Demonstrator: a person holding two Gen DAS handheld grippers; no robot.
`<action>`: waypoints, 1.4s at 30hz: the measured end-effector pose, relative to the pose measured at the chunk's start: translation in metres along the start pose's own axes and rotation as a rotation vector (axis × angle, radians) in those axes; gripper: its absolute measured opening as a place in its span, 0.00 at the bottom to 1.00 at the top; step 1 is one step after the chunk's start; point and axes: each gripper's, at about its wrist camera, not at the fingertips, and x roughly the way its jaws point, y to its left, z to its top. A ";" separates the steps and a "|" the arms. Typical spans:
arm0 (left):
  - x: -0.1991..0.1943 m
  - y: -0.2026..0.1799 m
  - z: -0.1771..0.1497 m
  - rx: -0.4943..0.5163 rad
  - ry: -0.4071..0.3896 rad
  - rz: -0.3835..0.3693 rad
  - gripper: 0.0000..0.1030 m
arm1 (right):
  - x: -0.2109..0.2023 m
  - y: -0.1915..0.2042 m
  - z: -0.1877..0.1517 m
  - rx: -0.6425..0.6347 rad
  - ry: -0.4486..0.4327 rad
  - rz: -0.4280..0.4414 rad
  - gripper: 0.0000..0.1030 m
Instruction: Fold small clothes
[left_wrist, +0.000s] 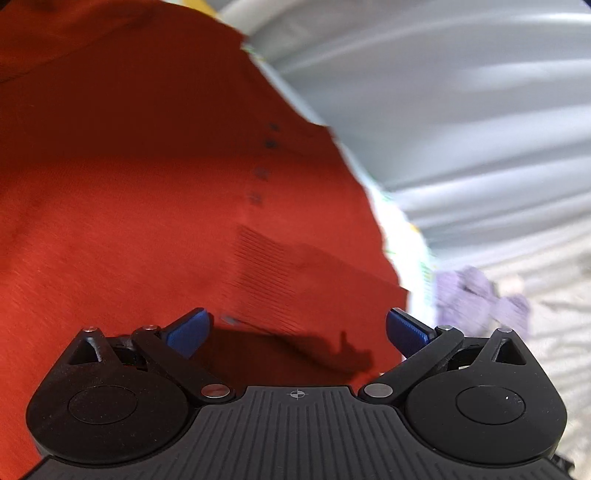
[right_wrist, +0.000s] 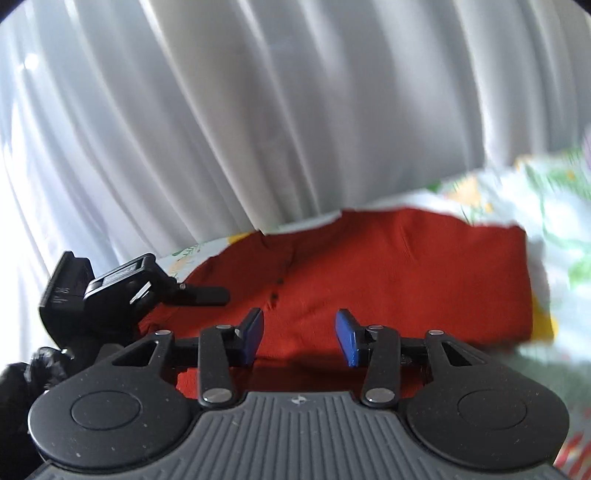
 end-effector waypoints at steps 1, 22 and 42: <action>0.002 0.003 0.002 0.003 -0.001 0.014 1.00 | -0.002 -0.007 -0.004 0.041 0.005 -0.002 0.41; 0.030 0.016 0.036 0.031 0.077 0.060 0.05 | -0.008 -0.055 -0.020 0.290 0.008 -0.078 0.41; -0.066 0.028 0.103 0.305 -0.294 0.445 0.05 | 0.074 -0.093 0.044 0.221 0.090 -0.250 0.43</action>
